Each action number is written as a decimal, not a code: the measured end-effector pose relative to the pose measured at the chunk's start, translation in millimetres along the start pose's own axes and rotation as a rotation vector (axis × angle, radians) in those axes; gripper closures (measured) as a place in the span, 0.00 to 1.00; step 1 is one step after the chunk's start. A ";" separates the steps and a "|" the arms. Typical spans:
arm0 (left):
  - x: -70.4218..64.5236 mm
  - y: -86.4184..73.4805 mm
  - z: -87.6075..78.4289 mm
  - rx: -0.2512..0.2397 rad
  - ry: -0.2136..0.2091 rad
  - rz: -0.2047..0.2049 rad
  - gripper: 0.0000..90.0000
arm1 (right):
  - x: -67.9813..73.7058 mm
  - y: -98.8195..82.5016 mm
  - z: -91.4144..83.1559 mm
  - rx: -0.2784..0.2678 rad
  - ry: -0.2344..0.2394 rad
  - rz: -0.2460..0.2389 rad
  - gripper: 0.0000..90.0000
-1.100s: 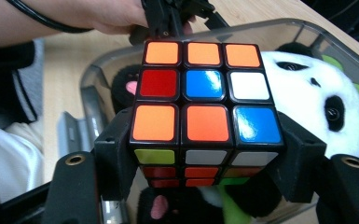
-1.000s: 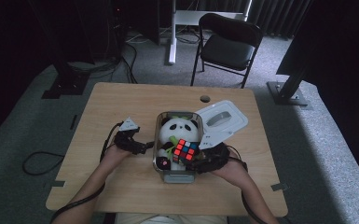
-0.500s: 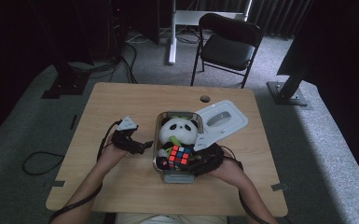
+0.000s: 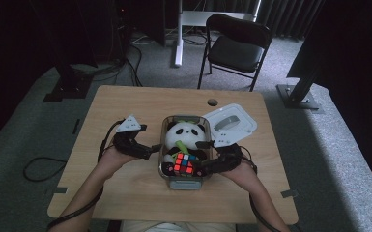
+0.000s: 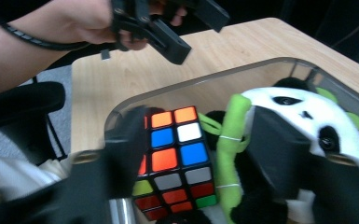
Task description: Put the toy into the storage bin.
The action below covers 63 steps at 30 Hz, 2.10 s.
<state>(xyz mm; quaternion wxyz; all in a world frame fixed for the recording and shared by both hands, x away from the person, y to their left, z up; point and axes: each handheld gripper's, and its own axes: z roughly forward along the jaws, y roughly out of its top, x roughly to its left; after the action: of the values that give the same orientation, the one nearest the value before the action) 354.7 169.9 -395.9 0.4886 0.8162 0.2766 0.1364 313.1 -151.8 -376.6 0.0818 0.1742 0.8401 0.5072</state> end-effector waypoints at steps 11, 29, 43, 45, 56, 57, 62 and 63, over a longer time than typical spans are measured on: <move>-43.0 11.2 3.7 -0.036 -0.215 0.082 0.60 | -1.5 0.3 4.3 0.030 0.030 0.069 0.77; -64.5 16.5 26.5 0.077 -0.309 0.186 0.86 | 1.6 -4.9 14.1 0.079 -0.017 0.063 0.98; -67.3 15.3 29.0 0.113 -0.261 0.203 0.99 | 3.0 -8.4 20.9 0.096 -0.005 0.065 1.00; -66.1 15.1 29.8 0.123 -0.267 0.201 1.00 | 2.6 -9.4 21.6 0.098 -0.005 0.063 1.00; -66.9 12.8 34.8 0.164 -0.241 0.211 1.00 | 3.8 -9.2 28.9 0.145 -0.011 0.035 1.00; -66.1 12.6 35.4 0.166 -0.245 0.203 1.00 | 3.8 -9.7 29.8 0.146 -0.007 0.031 1.00; -64.1 12.2 37.2 0.194 -0.245 0.201 1.00 | 4.4 -12.0 34.8 0.144 0.011 0.047 1.00; -63.6 12.3 38.6 0.202 -0.242 0.204 1.00 | 4.4 -12.0 35.6 0.147 0.005 0.049 1.00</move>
<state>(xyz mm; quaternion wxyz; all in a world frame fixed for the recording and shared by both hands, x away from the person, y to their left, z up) 326.2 100.3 -400.9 0.4174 0.8954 0.1438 0.0575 317.6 -125.9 -403.8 0.0542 0.1987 0.8707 0.4465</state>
